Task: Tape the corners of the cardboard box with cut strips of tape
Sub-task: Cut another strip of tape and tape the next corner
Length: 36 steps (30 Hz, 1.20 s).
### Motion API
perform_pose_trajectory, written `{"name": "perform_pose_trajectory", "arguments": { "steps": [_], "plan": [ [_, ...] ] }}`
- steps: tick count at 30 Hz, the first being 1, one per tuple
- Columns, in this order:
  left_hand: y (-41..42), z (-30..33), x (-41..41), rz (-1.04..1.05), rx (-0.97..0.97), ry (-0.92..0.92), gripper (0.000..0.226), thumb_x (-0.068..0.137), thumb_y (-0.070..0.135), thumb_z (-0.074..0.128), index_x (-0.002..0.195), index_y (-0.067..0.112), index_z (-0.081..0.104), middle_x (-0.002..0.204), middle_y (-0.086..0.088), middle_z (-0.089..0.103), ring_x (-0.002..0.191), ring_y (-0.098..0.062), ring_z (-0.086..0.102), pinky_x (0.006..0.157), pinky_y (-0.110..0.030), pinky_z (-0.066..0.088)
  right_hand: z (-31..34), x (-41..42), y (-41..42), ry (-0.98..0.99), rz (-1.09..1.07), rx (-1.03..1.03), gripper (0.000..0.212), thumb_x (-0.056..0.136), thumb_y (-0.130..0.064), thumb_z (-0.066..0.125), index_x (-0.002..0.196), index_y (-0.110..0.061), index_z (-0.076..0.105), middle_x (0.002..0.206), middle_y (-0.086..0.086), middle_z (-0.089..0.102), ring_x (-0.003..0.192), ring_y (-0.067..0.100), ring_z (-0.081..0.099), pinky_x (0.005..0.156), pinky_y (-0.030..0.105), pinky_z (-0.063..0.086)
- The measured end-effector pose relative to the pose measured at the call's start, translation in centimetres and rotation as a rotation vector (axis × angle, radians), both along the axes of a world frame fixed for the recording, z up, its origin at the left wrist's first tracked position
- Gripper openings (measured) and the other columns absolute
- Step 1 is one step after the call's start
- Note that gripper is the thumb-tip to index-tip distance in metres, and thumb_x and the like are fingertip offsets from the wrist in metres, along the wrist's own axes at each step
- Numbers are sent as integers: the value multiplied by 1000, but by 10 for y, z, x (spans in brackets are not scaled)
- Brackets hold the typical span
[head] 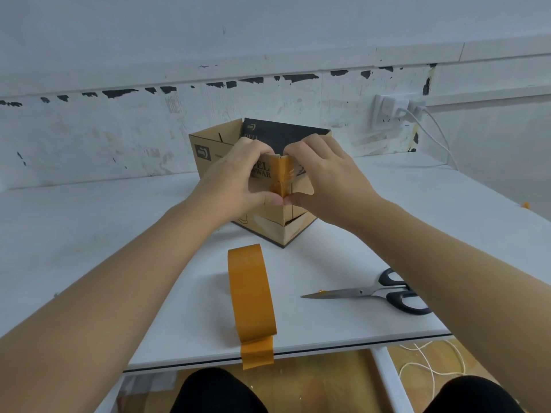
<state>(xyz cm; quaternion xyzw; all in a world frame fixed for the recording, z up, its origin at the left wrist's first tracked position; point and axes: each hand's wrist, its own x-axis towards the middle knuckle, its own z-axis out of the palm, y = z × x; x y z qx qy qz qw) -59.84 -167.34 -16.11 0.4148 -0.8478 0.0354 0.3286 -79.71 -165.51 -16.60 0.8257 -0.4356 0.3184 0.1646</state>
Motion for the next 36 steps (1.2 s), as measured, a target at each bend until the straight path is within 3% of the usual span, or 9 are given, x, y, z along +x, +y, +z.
{"name": "perform_pose_trajectory", "arguments": {
  "steps": [3,6,10,15,19,24,31,36],
  "plan": [
    [-2,1,6,-18,8,-31,65,67,45,80,118,29,44,105,14,37,79,7,41,62,-19,32,2,-1,1,24,18,8,76,64,-42,84,127,-18,50,122,4,52,115,27,46,90,38,44],
    [-2,-2,4,5,-20,-23,66,67,41,81,120,25,45,107,12,37,75,3,38,61,-19,31,0,2,2,24,-17,15,78,64,-42,84,129,-18,48,125,5,51,118,27,44,93,39,45],
    [-2,0,7,-31,2,-35,67,67,43,80,121,28,43,108,14,36,79,14,40,62,-17,31,0,0,1,24,4,11,77,64,-41,84,128,-18,48,124,4,52,118,27,45,92,38,44],
    [-1,-5,-1,32,-37,-36,72,66,40,82,123,22,43,117,2,42,88,-6,40,68,-24,36,-5,4,0,0,-31,-13,75,66,-40,83,128,-17,49,125,5,51,119,26,44,92,41,46],
    [-1,-1,5,-28,-9,-37,68,69,40,81,122,25,42,110,12,35,78,6,40,63,-17,31,-3,1,0,17,0,-5,77,65,-42,83,129,-18,47,125,4,50,119,26,44,92,40,46],
    [-1,-3,2,2,-30,-58,67,71,37,80,124,22,42,113,10,35,81,-6,36,63,-19,31,-3,5,2,1,-24,24,75,68,-39,82,130,-17,46,127,5,49,121,26,41,93,42,45],
    [-1,2,2,-29,32,-10,46,84,32,69,122,22,46,111,9,37,90,-11,44,72,-31,41,4,3,5,-11,-12,65,64,74,-35,77,128,-20,47,126,2,49,120,25,42,95,40,44],
    [-1,4,5,-83,45,3,36,88,26,64,120,22,47,110,7,39,85,-4,47,68,-21,40,7,2,4,-26,15,62,49,81,-32,71,124,-21,51,120,0,53,114,23,45,90,36,43]
  ]
}}
